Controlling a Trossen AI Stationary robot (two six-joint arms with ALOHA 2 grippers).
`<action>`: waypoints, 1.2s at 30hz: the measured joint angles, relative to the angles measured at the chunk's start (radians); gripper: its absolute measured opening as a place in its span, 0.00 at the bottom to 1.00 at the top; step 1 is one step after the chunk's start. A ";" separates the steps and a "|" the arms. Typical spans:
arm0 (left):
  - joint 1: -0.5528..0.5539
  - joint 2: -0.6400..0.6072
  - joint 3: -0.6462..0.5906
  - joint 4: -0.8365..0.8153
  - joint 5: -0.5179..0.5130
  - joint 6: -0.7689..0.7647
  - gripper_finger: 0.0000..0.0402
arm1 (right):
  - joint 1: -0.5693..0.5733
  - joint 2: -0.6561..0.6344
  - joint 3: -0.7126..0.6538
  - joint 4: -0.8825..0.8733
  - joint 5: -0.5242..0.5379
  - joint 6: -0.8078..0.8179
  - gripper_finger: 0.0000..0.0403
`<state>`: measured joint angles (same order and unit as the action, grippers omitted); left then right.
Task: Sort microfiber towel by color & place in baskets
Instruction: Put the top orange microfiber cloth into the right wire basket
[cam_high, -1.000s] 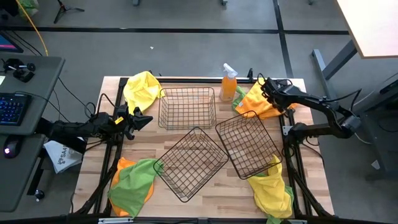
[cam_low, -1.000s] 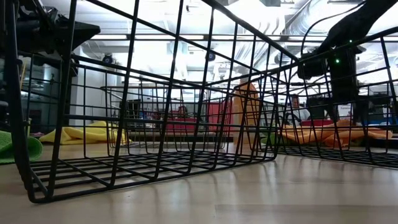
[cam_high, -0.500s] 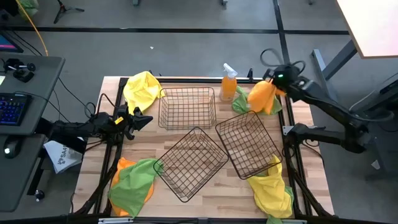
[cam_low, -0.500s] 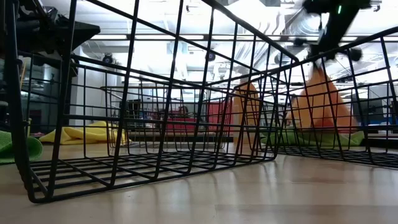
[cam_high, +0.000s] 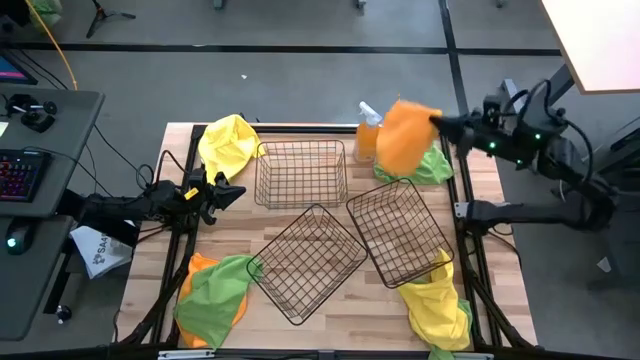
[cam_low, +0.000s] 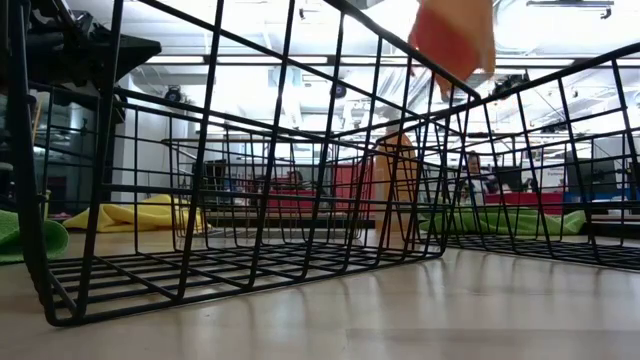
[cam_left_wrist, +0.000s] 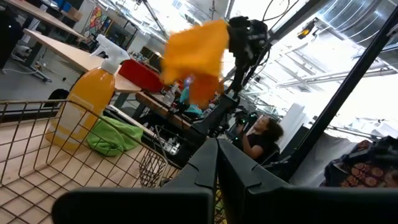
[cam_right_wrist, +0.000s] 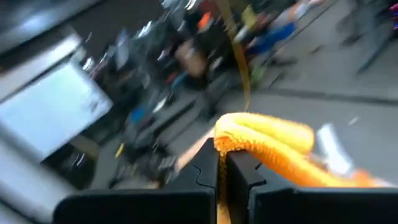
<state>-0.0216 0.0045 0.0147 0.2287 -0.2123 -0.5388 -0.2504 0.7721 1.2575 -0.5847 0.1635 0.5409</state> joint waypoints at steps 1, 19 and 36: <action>0.000 0.000 0.000 0.000 0.000 0.000 0.00 | 0.044 0.005 -0.001 -0.026 -0.001 0.006 0.00; 0.000 0.000 0.000 0.000 0.000 0.000 0.00 | 0.561 0.355 -0.004 -0.480 0.062 0.335 0.00; 0.000 0.000 0.000 0.000 0.000 0.000 0.00 | 0.674 0.607 -0.004 -0.742 -0.042 0.303 0.39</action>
<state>-0.0212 0.0044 0.0147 0.2287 -0.2123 -0.5388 0.4238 1.3792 1.2533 -1.3271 0.1214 0.8440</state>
